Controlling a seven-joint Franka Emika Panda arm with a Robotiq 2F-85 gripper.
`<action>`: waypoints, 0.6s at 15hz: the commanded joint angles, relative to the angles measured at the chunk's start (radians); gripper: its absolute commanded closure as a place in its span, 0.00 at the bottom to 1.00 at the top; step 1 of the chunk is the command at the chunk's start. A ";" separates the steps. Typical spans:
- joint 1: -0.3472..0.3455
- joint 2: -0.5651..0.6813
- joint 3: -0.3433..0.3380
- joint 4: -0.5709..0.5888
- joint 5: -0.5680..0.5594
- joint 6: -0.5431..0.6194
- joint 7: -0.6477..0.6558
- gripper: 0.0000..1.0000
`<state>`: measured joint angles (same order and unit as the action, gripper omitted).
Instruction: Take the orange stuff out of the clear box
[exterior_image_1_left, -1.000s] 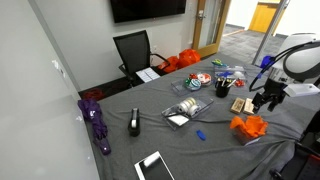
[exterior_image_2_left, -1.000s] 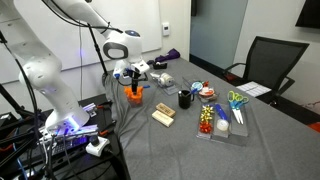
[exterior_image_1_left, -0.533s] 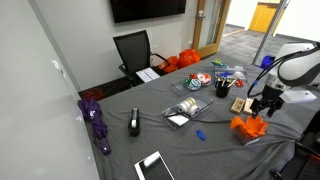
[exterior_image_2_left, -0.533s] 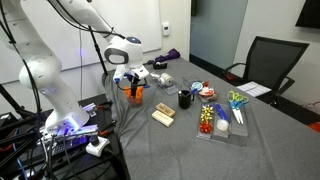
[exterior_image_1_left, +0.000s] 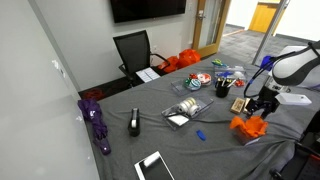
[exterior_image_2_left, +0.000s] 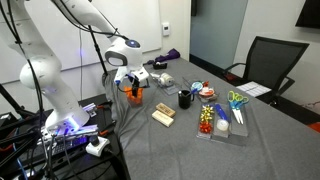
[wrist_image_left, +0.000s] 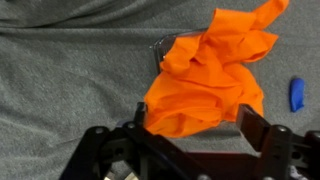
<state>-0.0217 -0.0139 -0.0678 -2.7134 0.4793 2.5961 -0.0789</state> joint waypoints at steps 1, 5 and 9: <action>0.006 0.034 0.020 -0.007 0.091 0.074 -0.067 0.34; 0.004 0.058 0.036 -0.002 0.126 0.101 -0.087 0.69; -0.003 0.064 0.037 -0.001 0.087 0.088 -0.061 0.98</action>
<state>-0.0179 0.0304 -0.0426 -2.7134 0.5731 2.6698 -0.1335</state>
